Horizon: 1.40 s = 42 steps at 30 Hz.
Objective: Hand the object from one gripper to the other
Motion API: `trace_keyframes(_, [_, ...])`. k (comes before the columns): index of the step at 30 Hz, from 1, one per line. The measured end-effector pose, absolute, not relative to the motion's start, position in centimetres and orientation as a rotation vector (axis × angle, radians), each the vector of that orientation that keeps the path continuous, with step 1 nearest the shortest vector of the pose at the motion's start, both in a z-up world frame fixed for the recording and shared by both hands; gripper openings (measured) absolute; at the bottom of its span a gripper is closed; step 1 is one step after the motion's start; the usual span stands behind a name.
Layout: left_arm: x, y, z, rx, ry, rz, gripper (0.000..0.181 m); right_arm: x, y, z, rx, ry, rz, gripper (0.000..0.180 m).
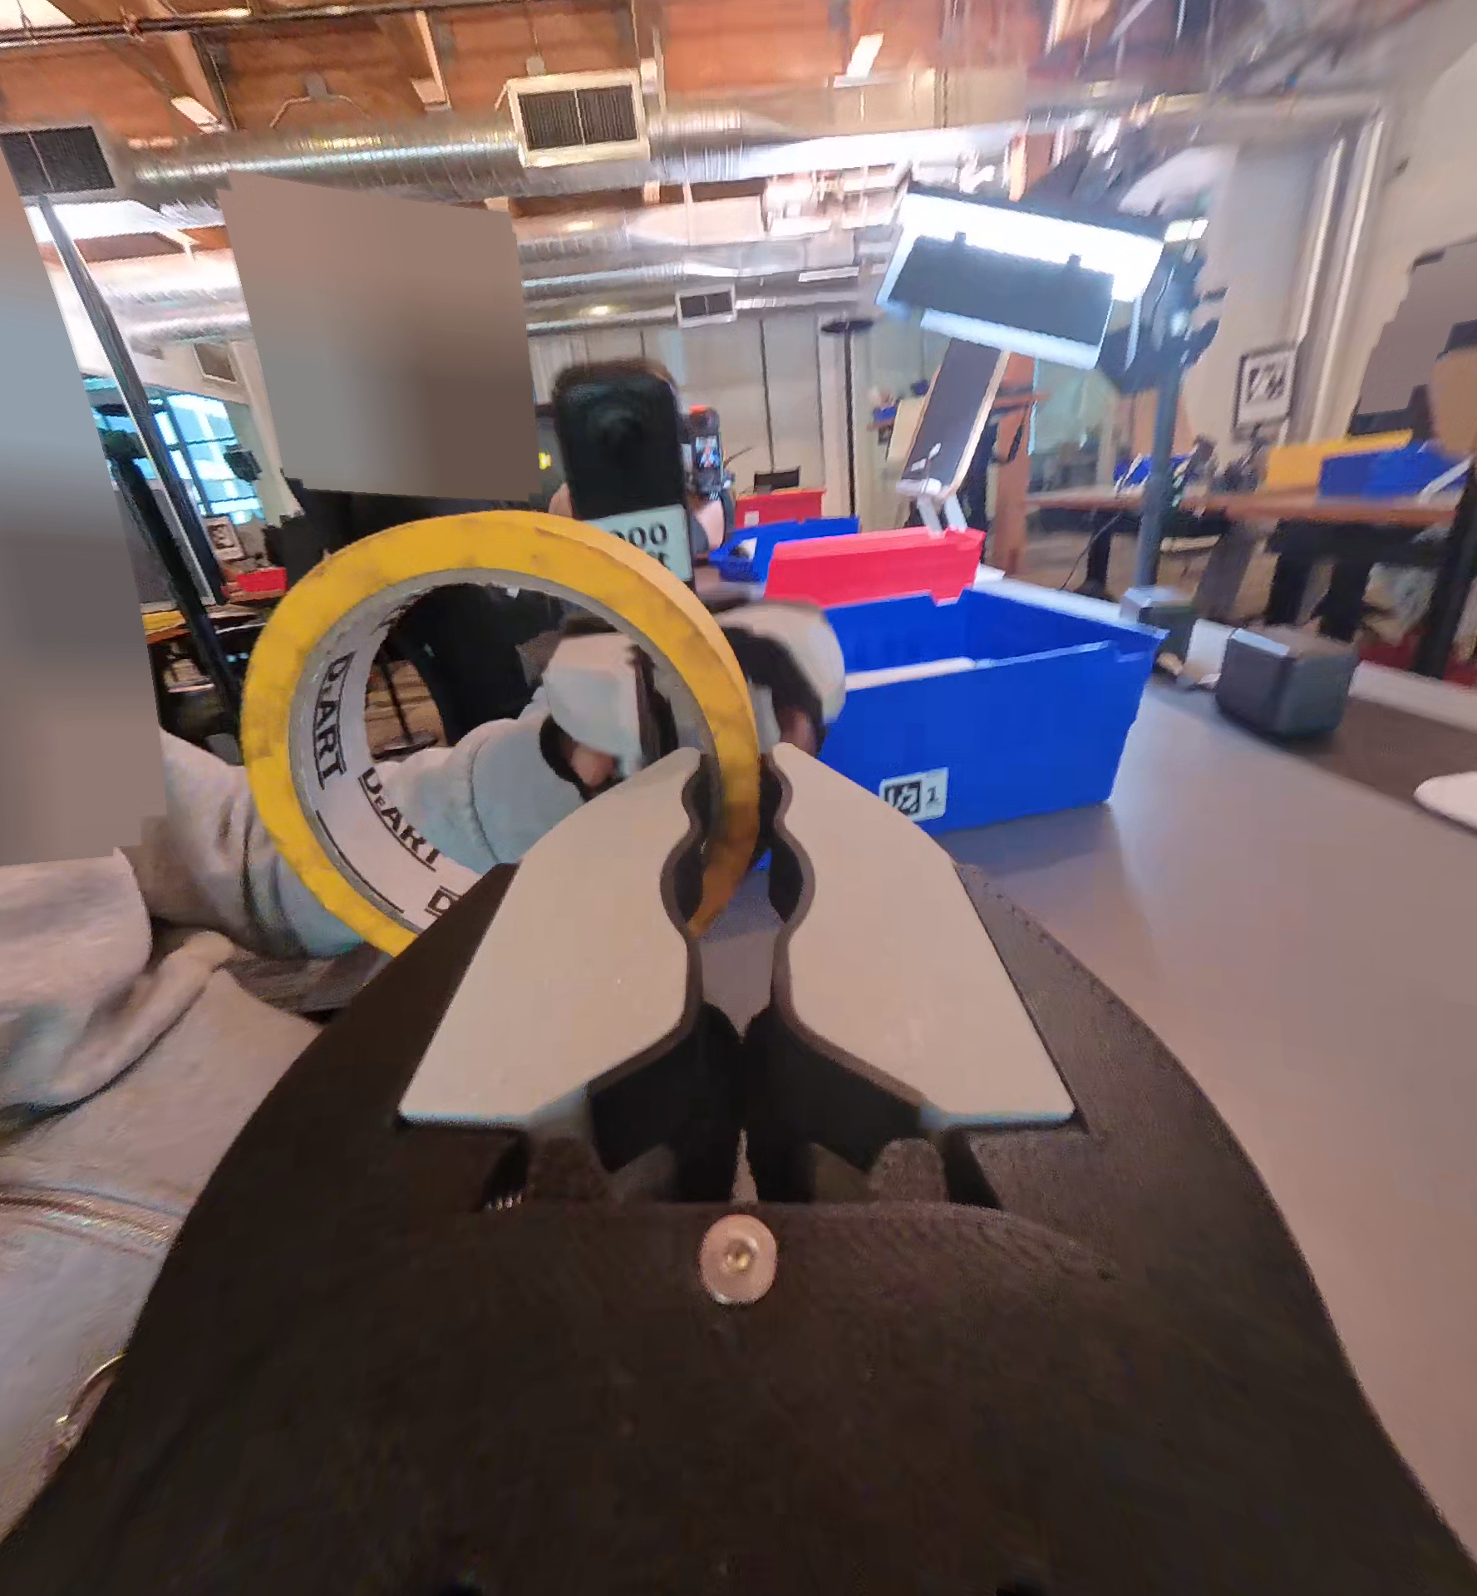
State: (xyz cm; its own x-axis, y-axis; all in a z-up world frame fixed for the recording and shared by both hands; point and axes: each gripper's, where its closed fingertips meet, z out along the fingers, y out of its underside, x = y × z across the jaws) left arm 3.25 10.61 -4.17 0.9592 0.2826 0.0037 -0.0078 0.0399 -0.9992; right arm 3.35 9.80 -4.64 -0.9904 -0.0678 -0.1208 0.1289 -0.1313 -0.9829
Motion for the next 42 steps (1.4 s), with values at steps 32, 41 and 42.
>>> trace_keyframes(32, [3.7, 10.4, -2.6, -1.504, 0.029, 0.724, 0.01, 4.5, 8.5, -6.9, 0.237, 1.827, -1.875, 0.012])
trace_keyframes(41, [2.8, 10.9, -3.9, -1.53, -0.157, 0.496, 0.035, 3.5, 9.4, -5.4, 0.125, 1.95, -2.138, 0.01])
trace_keyframes(42, [3.0, 11.1, -4.1, -1.53, -0.188, 0.413, 0.037, 3.5, 9.6, -5.1, 0.097, 1.956, -2.183, 0.01])
